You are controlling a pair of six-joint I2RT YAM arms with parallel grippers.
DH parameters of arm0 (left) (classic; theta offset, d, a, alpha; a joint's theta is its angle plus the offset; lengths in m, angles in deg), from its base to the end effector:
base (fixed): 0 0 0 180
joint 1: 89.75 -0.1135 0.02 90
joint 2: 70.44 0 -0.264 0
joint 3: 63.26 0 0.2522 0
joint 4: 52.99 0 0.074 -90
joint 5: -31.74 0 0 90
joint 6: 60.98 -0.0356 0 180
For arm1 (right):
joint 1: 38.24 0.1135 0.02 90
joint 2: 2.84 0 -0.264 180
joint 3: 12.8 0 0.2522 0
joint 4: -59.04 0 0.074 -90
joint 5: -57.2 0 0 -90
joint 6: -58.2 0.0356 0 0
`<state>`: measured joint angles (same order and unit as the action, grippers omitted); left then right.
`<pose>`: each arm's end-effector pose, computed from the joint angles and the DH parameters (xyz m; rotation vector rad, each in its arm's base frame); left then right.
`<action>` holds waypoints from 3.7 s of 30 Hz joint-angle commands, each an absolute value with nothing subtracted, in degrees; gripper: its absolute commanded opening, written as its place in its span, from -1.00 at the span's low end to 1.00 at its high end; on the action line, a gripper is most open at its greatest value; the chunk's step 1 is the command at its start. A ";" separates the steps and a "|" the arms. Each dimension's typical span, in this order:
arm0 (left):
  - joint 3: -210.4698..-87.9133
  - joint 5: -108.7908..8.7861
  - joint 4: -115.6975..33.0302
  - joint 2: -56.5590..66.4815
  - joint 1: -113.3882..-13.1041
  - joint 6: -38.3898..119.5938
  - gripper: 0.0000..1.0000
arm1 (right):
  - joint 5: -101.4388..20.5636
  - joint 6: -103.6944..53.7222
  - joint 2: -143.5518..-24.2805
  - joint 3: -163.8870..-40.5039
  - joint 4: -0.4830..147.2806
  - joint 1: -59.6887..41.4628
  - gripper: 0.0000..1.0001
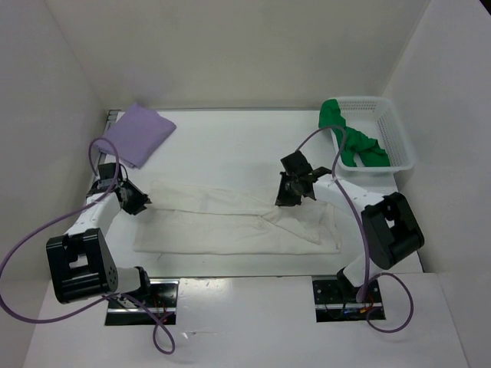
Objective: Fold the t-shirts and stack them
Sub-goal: Fold the other side of the tshirt into a rectangle
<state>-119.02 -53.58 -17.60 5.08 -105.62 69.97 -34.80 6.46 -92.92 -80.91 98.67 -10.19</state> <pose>0.2450 0.0666 0.1940 -1.1851 2.2597 -0.2756 0.2698 0.1452 0.1868 0.2297 2.7055 0.4154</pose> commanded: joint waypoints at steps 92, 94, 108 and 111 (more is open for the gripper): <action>-120.00 -51.85 -23.06 -0.83 -98.71 69.98 -0.44 | -28.67 4.94 -94.24 -83.43 99.26 -7.83 -0.04; -119.30 -51.85 -23.58 -0.84 -98.71 69.98 -0.44 | -28.67 4.94 -94.24 -82.90 99.26 -7.83 -0.04; -119.29 -50.53 -26.30 1.01 -96.61 71.03 -0.44 | -34.11 4.41 -92.13 -77.10 99.79 -7.83 -0.37; -119.30 -50.53 -26.31 1.63 -96.60 71.56 -0.44 | -34.73 5.11 -90.03 -77.63 100.40 -7.31 -0.67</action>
